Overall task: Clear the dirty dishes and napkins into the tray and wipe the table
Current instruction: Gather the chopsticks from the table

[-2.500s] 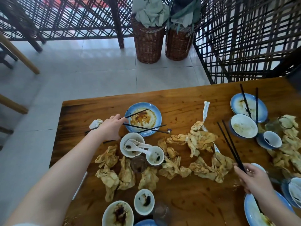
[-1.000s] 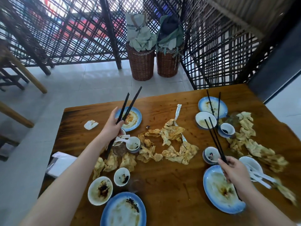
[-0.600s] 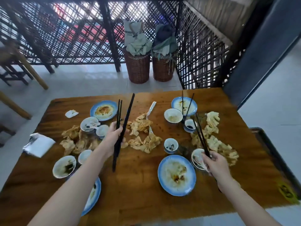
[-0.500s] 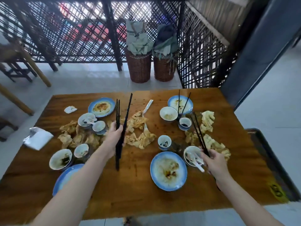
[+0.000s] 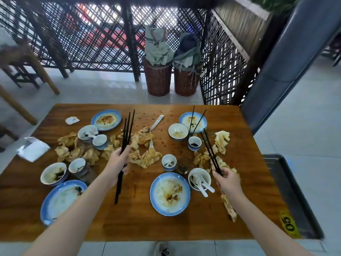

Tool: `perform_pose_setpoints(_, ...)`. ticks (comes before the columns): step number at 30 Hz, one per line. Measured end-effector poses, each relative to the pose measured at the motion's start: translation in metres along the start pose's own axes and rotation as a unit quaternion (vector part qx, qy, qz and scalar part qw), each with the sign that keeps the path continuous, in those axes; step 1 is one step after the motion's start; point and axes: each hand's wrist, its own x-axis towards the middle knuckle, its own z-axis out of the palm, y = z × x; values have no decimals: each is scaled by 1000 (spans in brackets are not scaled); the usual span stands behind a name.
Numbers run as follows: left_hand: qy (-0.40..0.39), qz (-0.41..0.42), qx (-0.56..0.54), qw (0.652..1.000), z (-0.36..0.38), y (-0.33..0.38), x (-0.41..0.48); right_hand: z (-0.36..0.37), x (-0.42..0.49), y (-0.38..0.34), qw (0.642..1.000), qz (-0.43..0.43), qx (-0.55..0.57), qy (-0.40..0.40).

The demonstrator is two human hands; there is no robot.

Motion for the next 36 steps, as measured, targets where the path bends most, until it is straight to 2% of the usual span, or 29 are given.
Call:
perform_pose_setpoints(8,5,-36,12,999,-11,14,27,-3,55,-35,997,-14,-72,-6)
perform_pose_setpoints(13,24,-51,27,998,-16,21,46,-2,91,-57,991,-49,-124,23)
perform_pose_setpoints(16,24,-63,24,997,-15,24,53,-4,103,-70,986,-73,-153,0)
perform_pose_setpoints(21,45,-73,17,996,-13,37,67,-30,131,-93,956,-137,-255,-38)
perform_pose_setpoints(29,76,-76,13,994,33,45,59,-46,169,-111,941,-184,-267,-91)
perform_pose_setpoints(36,78,-101,11,992,75,26,68,-38,189,-100,953,-194,-220,-76)
